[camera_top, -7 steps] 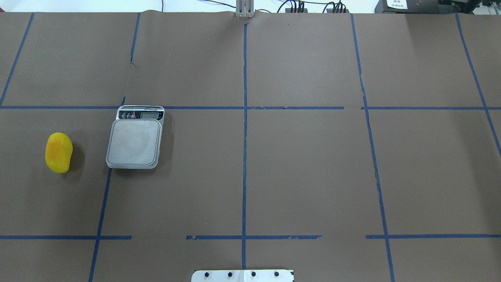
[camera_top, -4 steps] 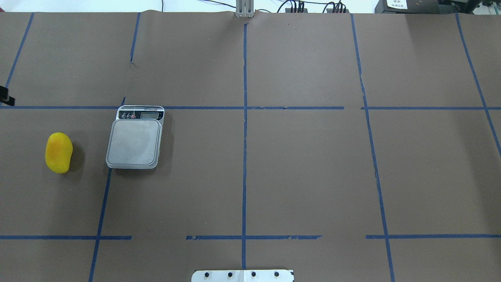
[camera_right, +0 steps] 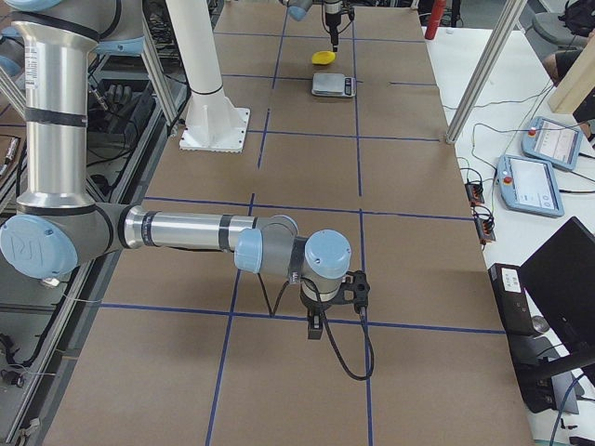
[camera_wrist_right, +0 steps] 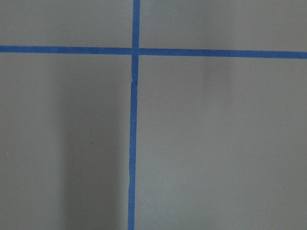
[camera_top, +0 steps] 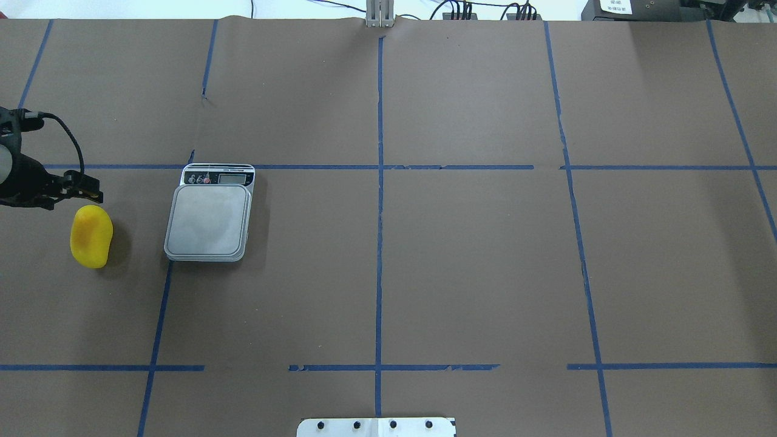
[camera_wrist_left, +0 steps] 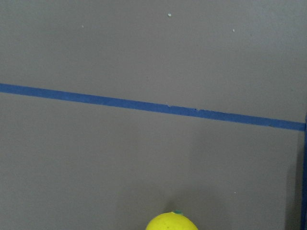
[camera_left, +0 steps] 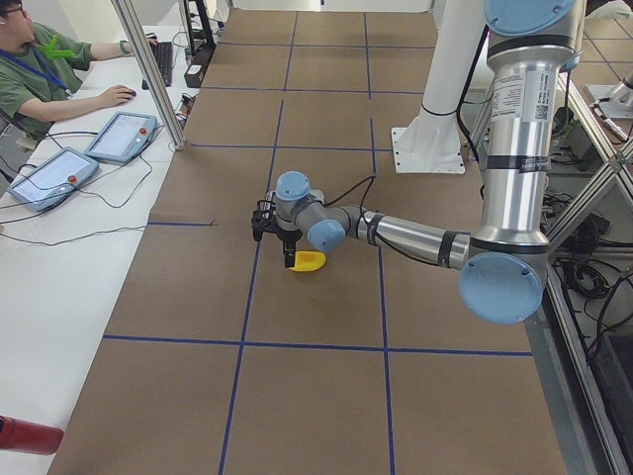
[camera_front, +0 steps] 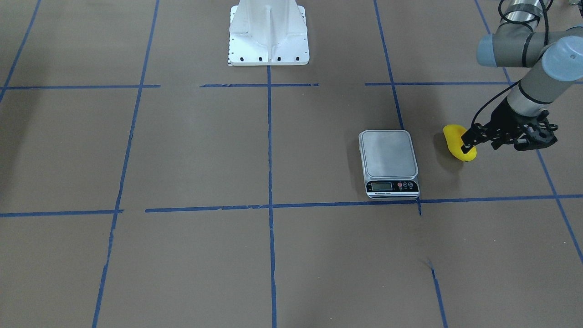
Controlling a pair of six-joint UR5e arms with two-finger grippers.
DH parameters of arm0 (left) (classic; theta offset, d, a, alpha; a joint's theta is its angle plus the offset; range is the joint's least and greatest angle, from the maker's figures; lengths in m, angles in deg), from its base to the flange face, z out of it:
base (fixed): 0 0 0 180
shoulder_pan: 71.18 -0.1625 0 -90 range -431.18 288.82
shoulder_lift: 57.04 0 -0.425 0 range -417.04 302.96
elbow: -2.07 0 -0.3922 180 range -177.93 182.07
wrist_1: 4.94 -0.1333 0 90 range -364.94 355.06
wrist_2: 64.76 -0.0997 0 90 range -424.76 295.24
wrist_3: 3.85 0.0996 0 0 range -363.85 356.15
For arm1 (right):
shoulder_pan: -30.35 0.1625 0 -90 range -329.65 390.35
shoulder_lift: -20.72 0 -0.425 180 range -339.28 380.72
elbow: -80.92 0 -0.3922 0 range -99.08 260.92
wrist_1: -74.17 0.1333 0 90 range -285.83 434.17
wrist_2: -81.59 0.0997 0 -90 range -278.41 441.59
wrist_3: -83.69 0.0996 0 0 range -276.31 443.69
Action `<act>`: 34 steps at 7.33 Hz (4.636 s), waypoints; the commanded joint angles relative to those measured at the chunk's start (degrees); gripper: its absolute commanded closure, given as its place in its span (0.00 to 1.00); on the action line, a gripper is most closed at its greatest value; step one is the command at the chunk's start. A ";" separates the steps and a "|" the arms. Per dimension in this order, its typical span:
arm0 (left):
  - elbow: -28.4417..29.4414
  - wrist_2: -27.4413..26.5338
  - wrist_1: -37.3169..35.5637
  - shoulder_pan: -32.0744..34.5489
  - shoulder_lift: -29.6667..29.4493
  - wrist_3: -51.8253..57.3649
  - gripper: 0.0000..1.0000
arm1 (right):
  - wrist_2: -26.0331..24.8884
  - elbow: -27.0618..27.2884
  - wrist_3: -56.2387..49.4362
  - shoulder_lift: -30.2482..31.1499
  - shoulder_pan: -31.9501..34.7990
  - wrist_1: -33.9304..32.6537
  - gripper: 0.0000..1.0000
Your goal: Weigh mango
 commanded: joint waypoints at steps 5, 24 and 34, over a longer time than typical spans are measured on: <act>1.62 -1.43 0.37 -6.08 1.35 0.36 0.00 | 0.00 0.00 0.00 0.00 0.00 0.00 0.00; -0.22 3.31 -20.02 -8.11 -18.07 1.24 0.81 | 0.00 0.00 0.00 0.00 0.00 0.00 0.00; -5.67 4.01 -38.03 23.39 -11.61 46.47 0.00 | 0.00 0.00 0.00 0.00 0.00 0.00 0.00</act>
